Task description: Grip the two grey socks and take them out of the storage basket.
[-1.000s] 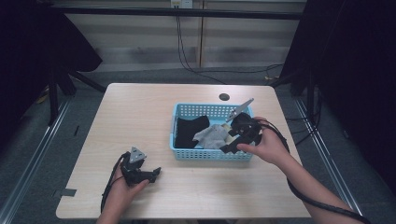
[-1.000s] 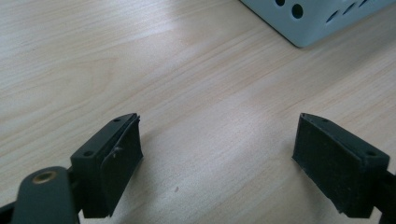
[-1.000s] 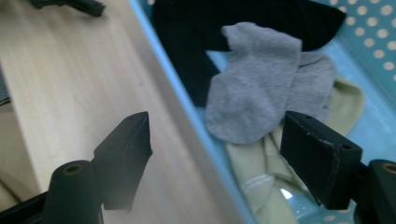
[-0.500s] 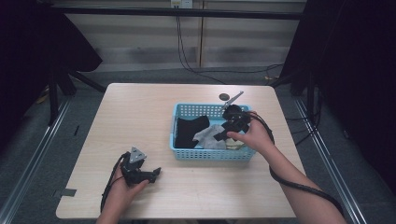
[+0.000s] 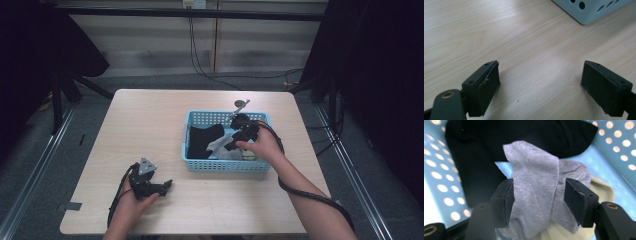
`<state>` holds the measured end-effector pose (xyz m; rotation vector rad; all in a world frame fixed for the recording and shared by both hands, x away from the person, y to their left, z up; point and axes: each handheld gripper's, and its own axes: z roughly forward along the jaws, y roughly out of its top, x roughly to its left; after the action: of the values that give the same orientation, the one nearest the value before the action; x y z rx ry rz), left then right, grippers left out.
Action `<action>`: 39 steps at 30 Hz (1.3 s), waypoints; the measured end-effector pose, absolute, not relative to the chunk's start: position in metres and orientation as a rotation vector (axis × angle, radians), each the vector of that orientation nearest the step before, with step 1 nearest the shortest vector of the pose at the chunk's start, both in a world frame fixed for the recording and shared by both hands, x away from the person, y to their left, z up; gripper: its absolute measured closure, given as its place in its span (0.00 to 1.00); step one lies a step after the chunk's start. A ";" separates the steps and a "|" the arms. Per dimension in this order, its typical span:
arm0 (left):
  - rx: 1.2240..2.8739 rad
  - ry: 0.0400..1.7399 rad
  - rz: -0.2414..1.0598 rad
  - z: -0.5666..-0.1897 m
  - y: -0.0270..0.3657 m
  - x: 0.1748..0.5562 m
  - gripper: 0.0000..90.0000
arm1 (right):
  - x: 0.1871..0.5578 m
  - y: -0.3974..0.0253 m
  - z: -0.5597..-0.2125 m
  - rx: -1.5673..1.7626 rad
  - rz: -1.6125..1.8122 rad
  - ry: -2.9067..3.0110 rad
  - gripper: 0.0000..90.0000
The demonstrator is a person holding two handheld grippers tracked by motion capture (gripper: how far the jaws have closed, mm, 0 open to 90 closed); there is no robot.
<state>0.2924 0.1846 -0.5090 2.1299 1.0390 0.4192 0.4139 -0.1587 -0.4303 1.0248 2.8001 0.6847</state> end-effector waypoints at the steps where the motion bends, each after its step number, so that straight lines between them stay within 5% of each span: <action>1: 2.130 1.041 0.420 -0.509 0.185 0.292 0.16 | 0.414 -0.158 -0.431 1.025 0.679 2.802 0.47; 15: 2.130 1.041 0.420 -0.509 0.184 0.292 0.16 | 0.416 -0.157 -0.438 1.053 0.659 2.849 0.63; 25: 2.122 1.045 0.418 -0.509 0.184 0.292 0.16 | 0.414 -0.154 -0.432 1.028 0.624 2.903 0.99; 39: 2.127 1.043 0.418 -0.509 0.184 0.292 0.16 | 0.414 -0.159 -0.395 0.991 0.583 2.922 1.00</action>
<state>0.2922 0.1842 -0.5091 2.1267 1.0434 0.4181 0.4142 -0.1588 -0.3949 0.9915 2.9215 0.5831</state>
